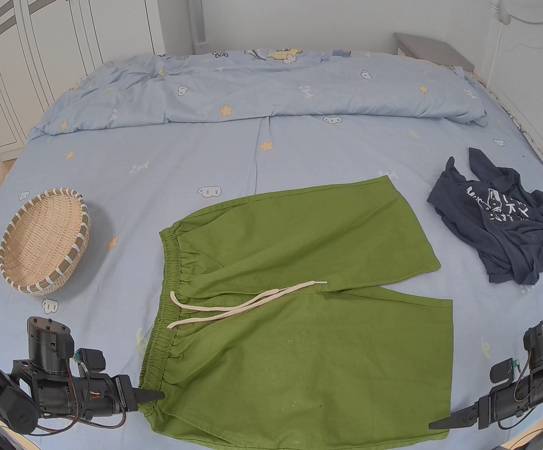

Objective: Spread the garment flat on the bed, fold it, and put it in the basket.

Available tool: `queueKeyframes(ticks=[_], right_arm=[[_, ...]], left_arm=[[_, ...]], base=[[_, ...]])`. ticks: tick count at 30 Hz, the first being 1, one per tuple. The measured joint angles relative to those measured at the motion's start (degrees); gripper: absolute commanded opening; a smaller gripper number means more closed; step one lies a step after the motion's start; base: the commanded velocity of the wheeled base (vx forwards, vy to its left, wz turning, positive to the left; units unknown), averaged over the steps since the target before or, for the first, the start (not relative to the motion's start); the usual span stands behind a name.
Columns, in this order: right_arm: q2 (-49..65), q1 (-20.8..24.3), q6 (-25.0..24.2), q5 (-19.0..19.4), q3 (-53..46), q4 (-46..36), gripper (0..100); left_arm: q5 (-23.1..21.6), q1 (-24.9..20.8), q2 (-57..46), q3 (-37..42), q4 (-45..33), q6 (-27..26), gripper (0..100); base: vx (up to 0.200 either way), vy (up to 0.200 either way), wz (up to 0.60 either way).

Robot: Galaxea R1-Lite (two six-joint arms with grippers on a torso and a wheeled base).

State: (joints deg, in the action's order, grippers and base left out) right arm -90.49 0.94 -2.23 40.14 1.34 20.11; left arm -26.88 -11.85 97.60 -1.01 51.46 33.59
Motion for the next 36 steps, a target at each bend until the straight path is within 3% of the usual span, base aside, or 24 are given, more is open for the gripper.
queueKeyframes(ticks=[10,36], right_arm=[[-6.47,0.0,-0.06,0.09,-0.33,2.51,100],[-7.72,2.91,-0.69,0.72,-0.33,5.67,100]], left_arm=[[-0.05,-0.11,-0.05,0.0,-0.04,0.05,0],[-0.02,-0.11,-0.05,0.0,-0.09,0.07,0]], base=[[0.0,0.0,0.0],[0.0,0.0,0.0]])
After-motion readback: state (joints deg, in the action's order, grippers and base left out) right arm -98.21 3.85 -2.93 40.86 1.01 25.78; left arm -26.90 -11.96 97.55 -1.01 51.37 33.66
